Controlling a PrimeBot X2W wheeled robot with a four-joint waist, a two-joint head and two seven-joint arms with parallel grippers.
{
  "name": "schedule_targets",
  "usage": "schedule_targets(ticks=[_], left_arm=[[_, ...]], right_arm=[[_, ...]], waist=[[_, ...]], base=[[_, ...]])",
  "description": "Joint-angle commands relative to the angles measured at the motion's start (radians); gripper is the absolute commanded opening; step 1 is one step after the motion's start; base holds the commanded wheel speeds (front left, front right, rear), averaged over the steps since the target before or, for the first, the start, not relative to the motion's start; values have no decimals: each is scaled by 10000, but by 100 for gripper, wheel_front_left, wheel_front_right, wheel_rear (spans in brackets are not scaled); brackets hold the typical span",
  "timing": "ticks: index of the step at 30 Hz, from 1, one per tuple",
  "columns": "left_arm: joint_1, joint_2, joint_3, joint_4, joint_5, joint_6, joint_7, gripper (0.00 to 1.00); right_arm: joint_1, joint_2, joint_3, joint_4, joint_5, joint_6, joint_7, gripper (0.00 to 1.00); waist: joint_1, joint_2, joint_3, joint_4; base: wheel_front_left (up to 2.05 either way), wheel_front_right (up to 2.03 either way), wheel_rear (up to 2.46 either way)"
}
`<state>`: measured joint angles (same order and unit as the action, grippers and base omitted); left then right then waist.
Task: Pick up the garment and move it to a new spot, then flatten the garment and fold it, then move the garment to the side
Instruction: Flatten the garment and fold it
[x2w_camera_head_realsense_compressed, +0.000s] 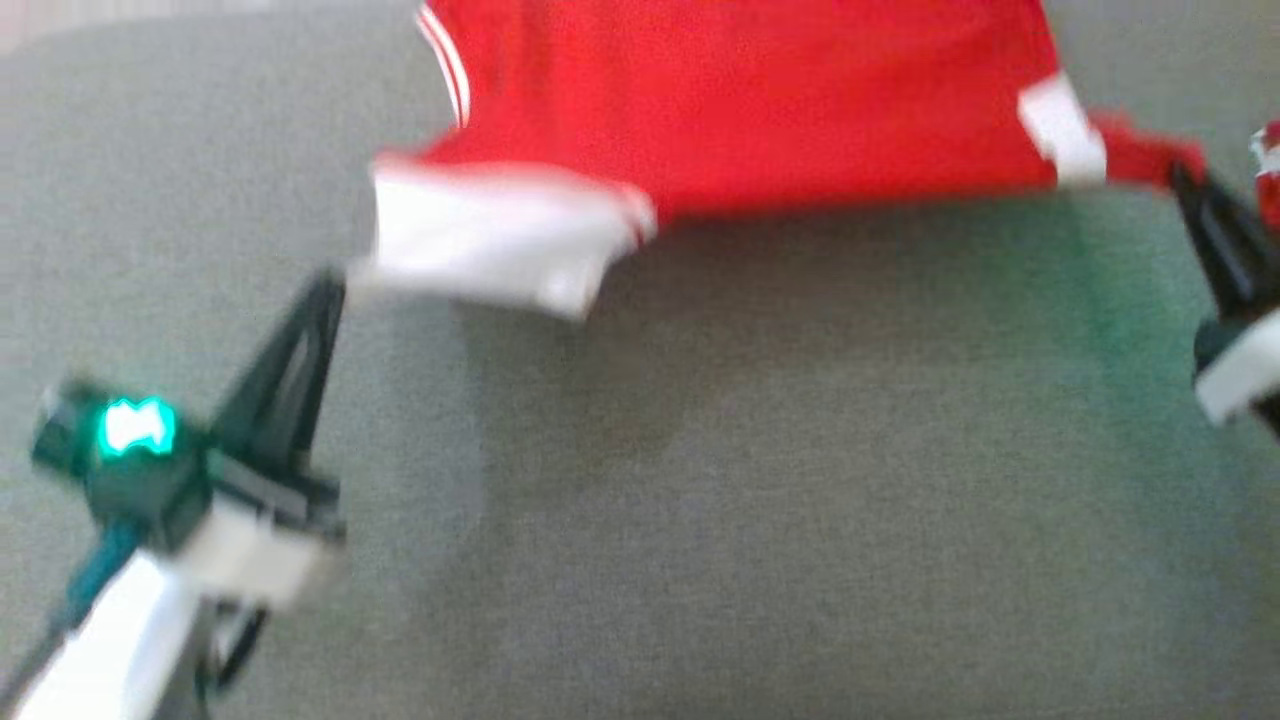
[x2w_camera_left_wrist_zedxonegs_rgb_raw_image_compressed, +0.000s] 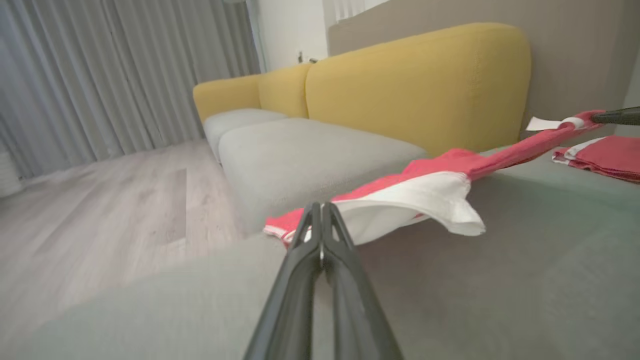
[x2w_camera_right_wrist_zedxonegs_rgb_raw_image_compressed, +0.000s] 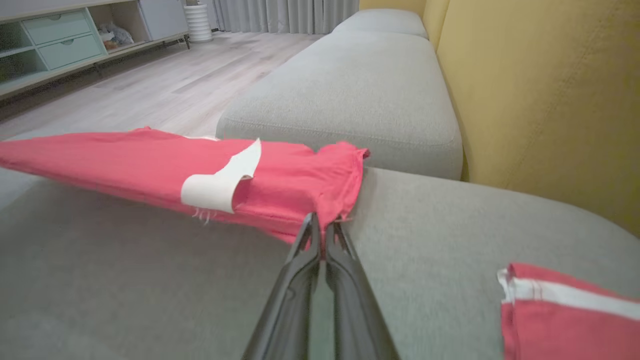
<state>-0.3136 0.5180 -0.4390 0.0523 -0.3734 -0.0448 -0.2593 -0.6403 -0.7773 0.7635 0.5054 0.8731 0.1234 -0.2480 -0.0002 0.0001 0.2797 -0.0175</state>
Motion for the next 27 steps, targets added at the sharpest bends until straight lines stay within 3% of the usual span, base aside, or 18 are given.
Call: schedule_targets(ticks=[1, 8, 13, 20, 27], left_arm=[[323, 496, 614, -541, -169, 174, -24, 0], [3533, 770, 324, -2279, -750, 736, 427, 0], [4293, 1172, 295, -3366, -1040, 748, 903, 0], [2941, 1148, 269, -3310, -938, 452, 1313, 0], [75, 505, 96, -1544, -895, -194, 1557, 0]], right_arm=[[710, -542, -244, -303, 49, 73, -129, 0], [3955, -868, -2008, -1514, -175, 73, -135, 0], [5626, -804, -3193, -2460, -471, 73, -136, 0], [5493, -259, -3672, -2996, -594, 73, 832, 0], [3732, 217, -3457, -2625, -820, 73, 1674, 0]], waist=[[2, -1, -421, 21], [2, -1, -1011, 282], [2, -1, -1030, 375], [2, -1, -583, 211], [2, -1, 288, 53]], base=[[0, 0, 0], [0, 0, 0], [0, 0, 0], [0, 0, 0], [0, 0, 0]])
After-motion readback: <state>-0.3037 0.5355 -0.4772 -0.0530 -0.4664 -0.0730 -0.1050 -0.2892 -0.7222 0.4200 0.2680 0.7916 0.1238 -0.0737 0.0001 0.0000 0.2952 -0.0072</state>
